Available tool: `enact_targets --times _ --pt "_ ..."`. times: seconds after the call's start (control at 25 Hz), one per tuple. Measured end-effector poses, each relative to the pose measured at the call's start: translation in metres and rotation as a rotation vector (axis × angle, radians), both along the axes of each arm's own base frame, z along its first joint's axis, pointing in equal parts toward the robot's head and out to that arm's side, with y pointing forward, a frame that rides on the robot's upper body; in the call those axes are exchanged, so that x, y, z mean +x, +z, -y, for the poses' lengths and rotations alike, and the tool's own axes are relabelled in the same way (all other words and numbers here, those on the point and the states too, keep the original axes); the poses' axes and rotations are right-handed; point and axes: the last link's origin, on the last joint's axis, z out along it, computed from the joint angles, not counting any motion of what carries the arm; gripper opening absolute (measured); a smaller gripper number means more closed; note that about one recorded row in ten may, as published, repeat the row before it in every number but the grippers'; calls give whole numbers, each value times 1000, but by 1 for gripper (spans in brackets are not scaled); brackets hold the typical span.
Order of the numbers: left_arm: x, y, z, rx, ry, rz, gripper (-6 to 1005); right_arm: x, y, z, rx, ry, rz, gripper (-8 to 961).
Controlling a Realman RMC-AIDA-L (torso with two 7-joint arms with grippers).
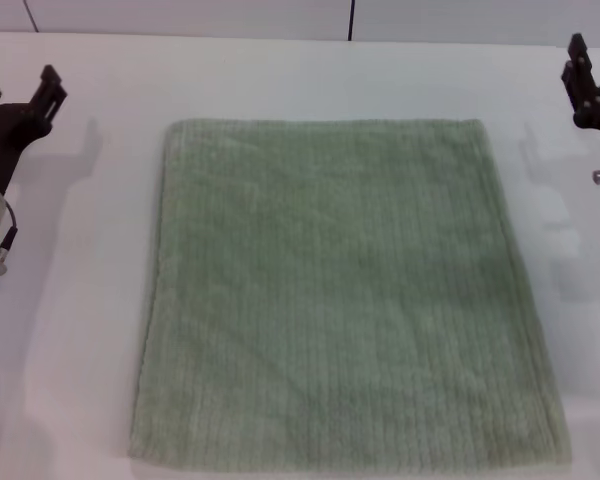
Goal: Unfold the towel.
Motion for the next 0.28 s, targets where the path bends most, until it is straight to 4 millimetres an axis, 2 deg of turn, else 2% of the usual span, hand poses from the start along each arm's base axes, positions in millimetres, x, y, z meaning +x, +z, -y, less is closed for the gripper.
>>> enact_targets --times 0.08,0.24,0.28 --pt "-4 2 2 15 19 12 774 3 0 1 -2 -11 5 420" --pt "-9 2 7 19 38 19 836 4 0 1 0 -16 5 653" --pt "-10 0 8 14 45 22 852 5 1 2 3 -18 3 653"
